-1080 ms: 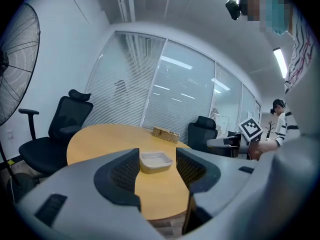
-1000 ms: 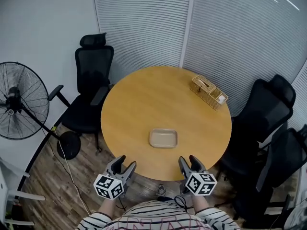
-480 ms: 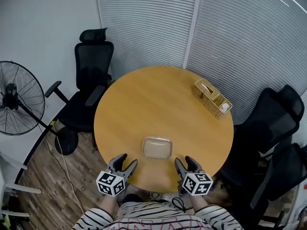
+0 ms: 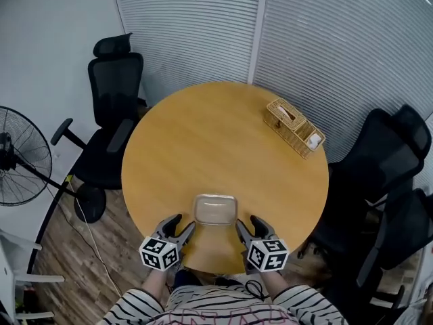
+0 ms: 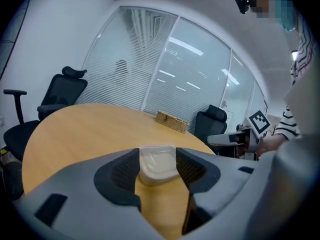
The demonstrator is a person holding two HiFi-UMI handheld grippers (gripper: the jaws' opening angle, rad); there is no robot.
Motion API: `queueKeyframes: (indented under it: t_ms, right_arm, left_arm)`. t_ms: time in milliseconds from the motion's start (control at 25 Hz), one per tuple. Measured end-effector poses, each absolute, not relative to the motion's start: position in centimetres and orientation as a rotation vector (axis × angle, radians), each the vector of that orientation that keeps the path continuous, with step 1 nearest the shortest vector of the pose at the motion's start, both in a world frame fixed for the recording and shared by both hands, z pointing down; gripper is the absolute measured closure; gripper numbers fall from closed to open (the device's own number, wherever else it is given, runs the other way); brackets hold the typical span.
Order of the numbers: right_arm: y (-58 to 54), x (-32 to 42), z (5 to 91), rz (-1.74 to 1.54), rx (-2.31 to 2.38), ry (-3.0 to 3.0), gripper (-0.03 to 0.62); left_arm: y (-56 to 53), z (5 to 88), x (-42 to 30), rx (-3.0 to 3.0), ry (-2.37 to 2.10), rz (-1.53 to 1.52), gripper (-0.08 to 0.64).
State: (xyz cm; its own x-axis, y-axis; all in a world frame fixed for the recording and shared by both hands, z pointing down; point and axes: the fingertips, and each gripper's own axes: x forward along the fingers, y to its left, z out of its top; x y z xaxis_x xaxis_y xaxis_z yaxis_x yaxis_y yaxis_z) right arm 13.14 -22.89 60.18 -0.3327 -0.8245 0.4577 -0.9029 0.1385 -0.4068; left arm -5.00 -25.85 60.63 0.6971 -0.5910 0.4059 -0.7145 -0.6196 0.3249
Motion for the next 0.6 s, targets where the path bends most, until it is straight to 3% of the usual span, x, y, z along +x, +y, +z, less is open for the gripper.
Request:
queueKeyframes:
  t_ms: [600]
  right_arm:
    - [-26.9,11.7,65.6,0.989,1.879,-2.132,0.387]
  left_arm:
    - [-31.7,66.0,-4.0,2.399,-0.779,0.404,0.353]
